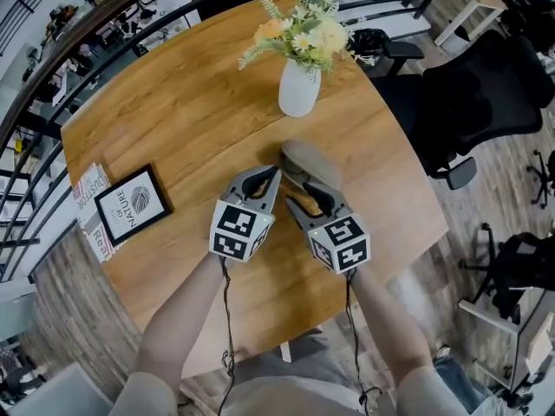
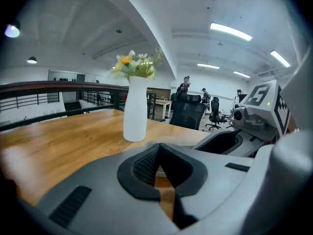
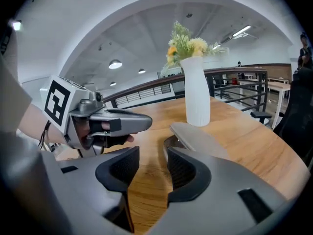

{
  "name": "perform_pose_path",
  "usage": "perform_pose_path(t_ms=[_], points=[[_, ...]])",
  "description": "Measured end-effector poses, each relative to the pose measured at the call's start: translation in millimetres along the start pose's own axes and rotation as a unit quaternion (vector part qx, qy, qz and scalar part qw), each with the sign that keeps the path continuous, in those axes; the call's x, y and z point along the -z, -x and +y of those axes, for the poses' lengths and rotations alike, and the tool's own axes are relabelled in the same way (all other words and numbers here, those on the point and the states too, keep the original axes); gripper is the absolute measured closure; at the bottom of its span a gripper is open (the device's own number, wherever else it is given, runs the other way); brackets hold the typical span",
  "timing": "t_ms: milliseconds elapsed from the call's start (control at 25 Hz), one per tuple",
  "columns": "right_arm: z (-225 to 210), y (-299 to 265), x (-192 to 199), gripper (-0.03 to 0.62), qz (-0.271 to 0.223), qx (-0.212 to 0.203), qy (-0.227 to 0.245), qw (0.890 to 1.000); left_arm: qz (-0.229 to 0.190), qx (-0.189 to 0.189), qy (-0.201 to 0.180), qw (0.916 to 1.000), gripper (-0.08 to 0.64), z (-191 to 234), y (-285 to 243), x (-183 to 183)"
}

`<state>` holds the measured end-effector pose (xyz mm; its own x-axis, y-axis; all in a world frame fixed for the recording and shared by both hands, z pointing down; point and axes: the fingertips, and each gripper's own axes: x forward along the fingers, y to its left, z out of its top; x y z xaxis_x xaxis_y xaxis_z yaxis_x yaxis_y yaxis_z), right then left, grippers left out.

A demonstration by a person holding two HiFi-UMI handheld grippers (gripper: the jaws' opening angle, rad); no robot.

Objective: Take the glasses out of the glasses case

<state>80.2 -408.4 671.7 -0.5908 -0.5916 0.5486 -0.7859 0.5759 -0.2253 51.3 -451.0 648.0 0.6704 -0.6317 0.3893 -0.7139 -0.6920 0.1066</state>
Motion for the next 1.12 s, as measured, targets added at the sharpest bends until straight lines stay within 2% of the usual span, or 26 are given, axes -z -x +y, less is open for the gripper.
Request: perform_pose_path(t_ms=[280,480,600,720,840,960,1120], points=[[-17.6,-12.3,16.0,0.388,0.008,0.013,-0.002,1.000,0.043,0.034,0.015,0.9984,0.545,-5.0,-40.2,41.0],[-34.3,-5.8,8.8,0.388,0.015,0.036,0.023,0.999,0.064,0.029,0.029,0.9971,0.545,-3.3,-49.5,57.6],[-47.2,-4.2,0.7,0.388,0.036,0.045,0.058,0.997,0.064,0.034,0.034,0.9968,0.545,-3.4,-51.0,58.2],[-53.8,-9.0,-4.1,0.388,0.079,0.025,0.078,0.993,0.062,0.033,0.045,0.9965,0.545,-1.9,-52.9,57.1],[-60.9,-15.7,-8.1,0.393,0.122,0.014,0.108,0.987,0.057,0.028,0.043,0.9971,0.545,-1.4,-53.6,55.3],[-67.7,-23.9,-2.5,0.402,0.167,0.005,0.148,0.975,0.051,0.032,0.044,0.9972,0.545,-1.9,-53.2,56.1],[-68.2,-36.1,12.5,0.417,0.221,-0.023,0.178,0.958,0.049,0.037,0.040,0.9973,0.545,-1.2,-54.4,56.1]])
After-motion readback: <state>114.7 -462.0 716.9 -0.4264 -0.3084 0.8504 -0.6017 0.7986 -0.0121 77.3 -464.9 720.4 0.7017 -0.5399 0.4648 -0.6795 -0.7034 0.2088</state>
